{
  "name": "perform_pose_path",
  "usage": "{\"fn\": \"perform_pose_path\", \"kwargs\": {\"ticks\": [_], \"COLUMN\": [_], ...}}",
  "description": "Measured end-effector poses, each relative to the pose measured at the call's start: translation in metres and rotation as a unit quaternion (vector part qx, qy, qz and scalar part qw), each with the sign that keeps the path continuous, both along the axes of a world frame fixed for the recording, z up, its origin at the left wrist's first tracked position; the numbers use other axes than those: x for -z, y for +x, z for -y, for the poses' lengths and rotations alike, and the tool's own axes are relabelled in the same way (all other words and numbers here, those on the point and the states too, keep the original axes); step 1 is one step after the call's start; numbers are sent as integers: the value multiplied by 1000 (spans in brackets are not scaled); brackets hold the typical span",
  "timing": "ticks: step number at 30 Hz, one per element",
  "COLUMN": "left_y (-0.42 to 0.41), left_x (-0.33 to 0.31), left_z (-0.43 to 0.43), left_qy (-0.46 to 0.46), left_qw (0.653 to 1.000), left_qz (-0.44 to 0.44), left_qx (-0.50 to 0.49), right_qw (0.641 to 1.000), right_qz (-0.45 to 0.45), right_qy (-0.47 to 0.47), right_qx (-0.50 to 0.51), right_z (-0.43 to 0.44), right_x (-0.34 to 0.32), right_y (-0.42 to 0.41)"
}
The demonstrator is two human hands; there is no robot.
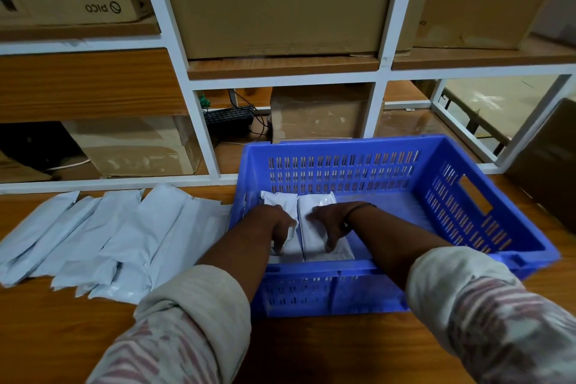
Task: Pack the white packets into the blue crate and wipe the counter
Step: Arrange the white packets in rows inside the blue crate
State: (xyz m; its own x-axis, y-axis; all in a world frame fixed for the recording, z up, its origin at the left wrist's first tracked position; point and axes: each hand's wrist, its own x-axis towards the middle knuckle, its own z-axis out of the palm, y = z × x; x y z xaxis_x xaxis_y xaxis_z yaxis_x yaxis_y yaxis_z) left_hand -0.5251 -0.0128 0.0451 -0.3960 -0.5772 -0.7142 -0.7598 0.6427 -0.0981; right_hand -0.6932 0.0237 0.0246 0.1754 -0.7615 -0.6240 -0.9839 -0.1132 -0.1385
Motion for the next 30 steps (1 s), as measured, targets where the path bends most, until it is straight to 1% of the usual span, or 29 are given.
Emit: {"fn": "perform_pose_path", "kwargs": {"ticks": [3,6,8,10,12,15,17,20,22,23,26,28,30], "left_y": [-1,1,3,4,4,3,2,1,0,-1,2,11,29], "left_x": [3,4,5,7,9,13,15,7,-3,-9,-33,-54,-79], "left_z": [2,2,3,3,1,-1,0,-3,-10,-13,-22,-28,-35], "left_qy": [-8,-56,-74,-73,-69,-78,-87,-101,-117,-142,-231,-257,-275], "left_qw": [1000,995,992,994,995,995,993,992,987,980,949,931,918], "left_qz": [-12,-61,-78,-65,-53,-55,-58,-59,-96,-126,-207,-256,-285], "left_qx": [-12,-49,-68,-53,-41,-38,-45,-46,-60,-64,-52,-40,-33], "right_qw": [1000,1000,999,999,999,999,997,988,980,975,957,947,938], "right_qz": [1,-5,-4,-12,-22,-29,-22,-13,-12,-13,-14,-5,7], "right_qy": [2,-16,-40,-50,-39,-35,-63,-146,-194,-217,-286,-317,-341], "right_qx": [1,2,8,10,8,11,26,39,42,43,42,44,63], "right_z": [0,-1,-2,-2,-3,-6,-6,-6,-9,-11,-20,-28,-35], "right_x": [0,-3,-5,-7,-6,-8,-12,-26,-39,-47,-70,-86,-101], "right_y": [1,2,1,0,1,3,2,0,-1,0,3,9,17]}}
